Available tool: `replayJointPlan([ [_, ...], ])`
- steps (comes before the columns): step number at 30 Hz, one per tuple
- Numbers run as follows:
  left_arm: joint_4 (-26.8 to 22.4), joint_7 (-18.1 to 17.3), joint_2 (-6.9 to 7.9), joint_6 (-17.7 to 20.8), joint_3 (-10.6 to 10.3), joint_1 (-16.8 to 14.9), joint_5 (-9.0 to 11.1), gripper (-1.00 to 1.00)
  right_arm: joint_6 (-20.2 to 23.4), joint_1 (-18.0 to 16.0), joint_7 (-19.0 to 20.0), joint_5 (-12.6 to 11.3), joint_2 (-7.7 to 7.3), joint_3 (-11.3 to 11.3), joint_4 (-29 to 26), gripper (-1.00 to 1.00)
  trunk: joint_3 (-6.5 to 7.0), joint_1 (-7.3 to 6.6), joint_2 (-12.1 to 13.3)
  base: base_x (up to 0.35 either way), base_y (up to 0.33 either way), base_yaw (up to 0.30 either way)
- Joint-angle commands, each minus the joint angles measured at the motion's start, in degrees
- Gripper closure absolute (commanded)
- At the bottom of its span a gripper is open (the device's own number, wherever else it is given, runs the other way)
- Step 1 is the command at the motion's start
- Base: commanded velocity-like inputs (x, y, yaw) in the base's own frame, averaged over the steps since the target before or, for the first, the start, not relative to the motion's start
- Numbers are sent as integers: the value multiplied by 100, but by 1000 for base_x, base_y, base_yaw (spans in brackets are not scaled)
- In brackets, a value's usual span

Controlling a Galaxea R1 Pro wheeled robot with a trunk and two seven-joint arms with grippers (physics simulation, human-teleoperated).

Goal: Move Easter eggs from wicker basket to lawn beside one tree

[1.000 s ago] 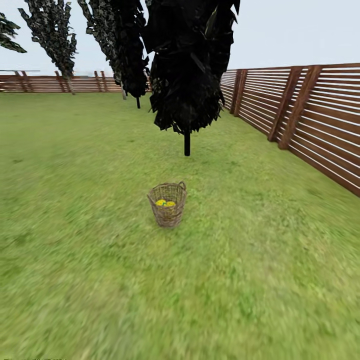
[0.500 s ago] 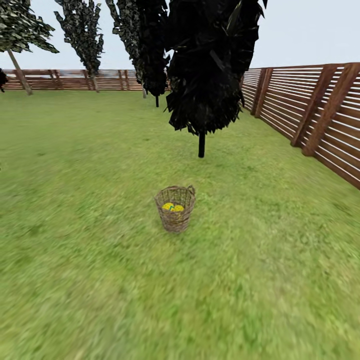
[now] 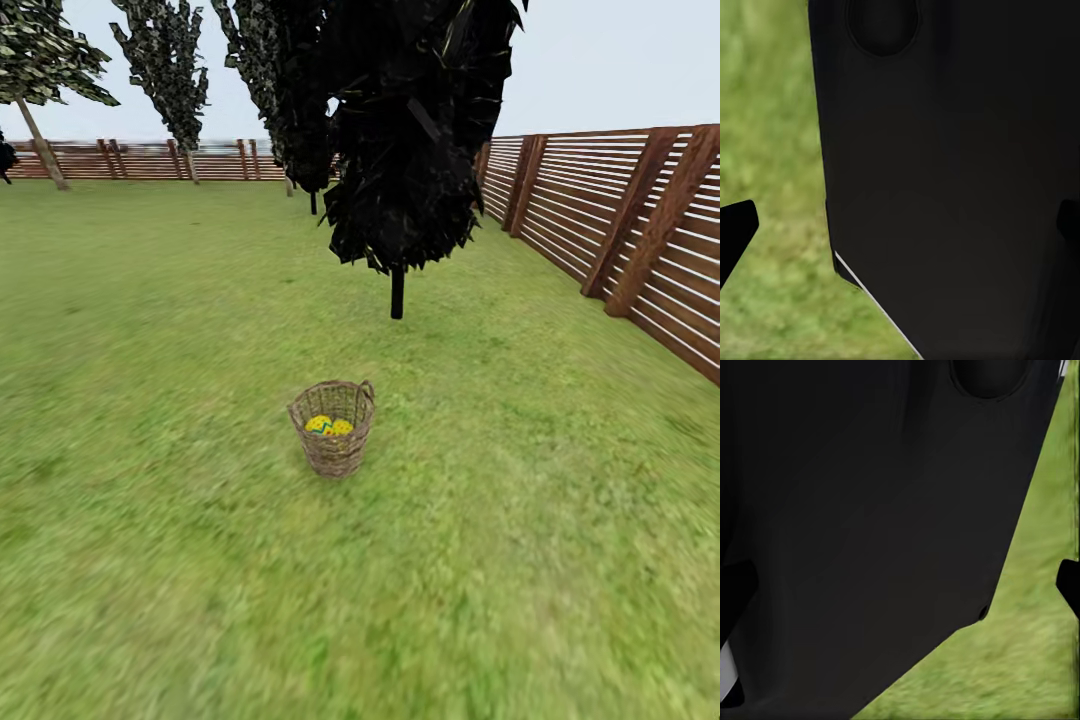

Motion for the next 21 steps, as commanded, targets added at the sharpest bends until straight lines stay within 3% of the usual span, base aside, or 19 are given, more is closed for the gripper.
replayJointPlan([
  [1,-2,7,0,-17,-4,0,-4,-100,-9,1,-2,-2,-3,31,-4,-100,-3,2,-2,204,-260,1],
  [21,-1,7,0,-17,-4,1,-4,-100,-10,1,-1,13,2,29,42,-100,-3,2,-2,204,-260,0],
])
